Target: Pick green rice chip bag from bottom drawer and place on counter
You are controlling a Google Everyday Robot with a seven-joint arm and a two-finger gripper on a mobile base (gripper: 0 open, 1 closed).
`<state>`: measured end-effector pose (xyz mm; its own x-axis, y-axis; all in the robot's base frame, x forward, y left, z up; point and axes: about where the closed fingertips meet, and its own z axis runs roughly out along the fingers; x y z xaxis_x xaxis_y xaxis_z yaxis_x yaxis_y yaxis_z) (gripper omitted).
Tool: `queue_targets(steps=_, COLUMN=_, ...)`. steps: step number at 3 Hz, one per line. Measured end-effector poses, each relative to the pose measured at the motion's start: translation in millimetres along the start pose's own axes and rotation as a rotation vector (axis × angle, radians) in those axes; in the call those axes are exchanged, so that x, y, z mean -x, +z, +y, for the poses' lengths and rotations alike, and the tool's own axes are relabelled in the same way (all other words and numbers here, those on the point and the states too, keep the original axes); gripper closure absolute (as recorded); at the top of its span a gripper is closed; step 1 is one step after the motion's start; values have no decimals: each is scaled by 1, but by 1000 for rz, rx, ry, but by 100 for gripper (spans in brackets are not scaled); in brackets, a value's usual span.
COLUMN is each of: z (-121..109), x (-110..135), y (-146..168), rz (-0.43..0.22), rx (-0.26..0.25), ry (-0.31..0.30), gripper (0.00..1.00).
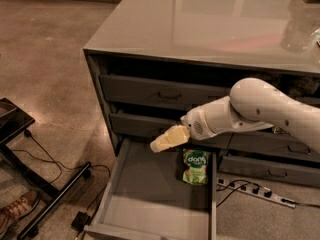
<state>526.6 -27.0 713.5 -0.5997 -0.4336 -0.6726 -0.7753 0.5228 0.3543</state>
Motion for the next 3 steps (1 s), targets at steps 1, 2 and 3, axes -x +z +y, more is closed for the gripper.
queue_targets(steps=1, z=0, x=0, y=0, rz=0, rx=0, ry=0, gripper=0)
queue_targets(steps=2, z=-15, x=-5, y=16, rz=-17, rx=6, ry=31, gripper=0)
queue_targets(steps=3, z=-61, x=-29, y=44, rz=-35, rx=-35, ry=134, gripper=0)
